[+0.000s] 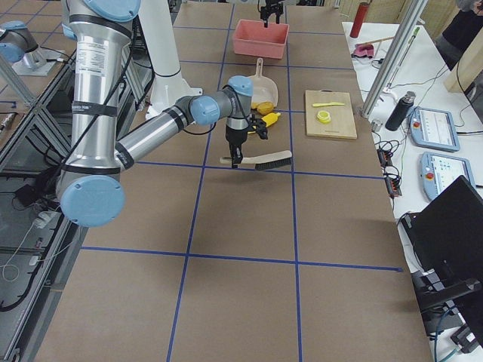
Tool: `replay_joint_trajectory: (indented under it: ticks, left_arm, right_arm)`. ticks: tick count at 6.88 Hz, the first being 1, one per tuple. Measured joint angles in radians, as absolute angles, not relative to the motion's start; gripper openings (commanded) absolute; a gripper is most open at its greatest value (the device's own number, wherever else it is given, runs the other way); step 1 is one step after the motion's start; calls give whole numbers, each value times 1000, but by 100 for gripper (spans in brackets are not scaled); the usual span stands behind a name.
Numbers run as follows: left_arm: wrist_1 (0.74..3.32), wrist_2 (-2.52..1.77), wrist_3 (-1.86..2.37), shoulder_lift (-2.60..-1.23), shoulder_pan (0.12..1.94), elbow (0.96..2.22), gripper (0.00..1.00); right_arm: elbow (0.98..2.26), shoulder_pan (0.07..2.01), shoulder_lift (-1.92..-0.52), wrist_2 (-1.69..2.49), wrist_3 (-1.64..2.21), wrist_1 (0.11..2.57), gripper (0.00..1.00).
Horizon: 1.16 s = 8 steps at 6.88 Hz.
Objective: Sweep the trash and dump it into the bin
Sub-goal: 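Lift the brush with the right gripper while the left gripper grasps the dustpan handle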
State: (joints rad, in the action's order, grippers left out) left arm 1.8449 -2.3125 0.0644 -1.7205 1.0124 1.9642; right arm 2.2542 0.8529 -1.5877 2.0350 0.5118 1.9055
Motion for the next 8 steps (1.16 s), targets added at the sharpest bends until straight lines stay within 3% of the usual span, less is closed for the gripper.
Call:
replay_joint_trajectory:
  ticks: [2,4,8]
  left_arm:
    - [1960,-2146,42,-1755,865,1946,99]
    - [1994,-2085,-182,-1755,815,1967,99]
    - [2003,-2145,-408,-1781,788,1850,99]
  right_arm:
    - [2186,819,-1369,2011,564,2095,0]
    - [2081,720,-1220,1978,739,2127,0]
    - [2041,528,-1172,1934,961,2094,0]
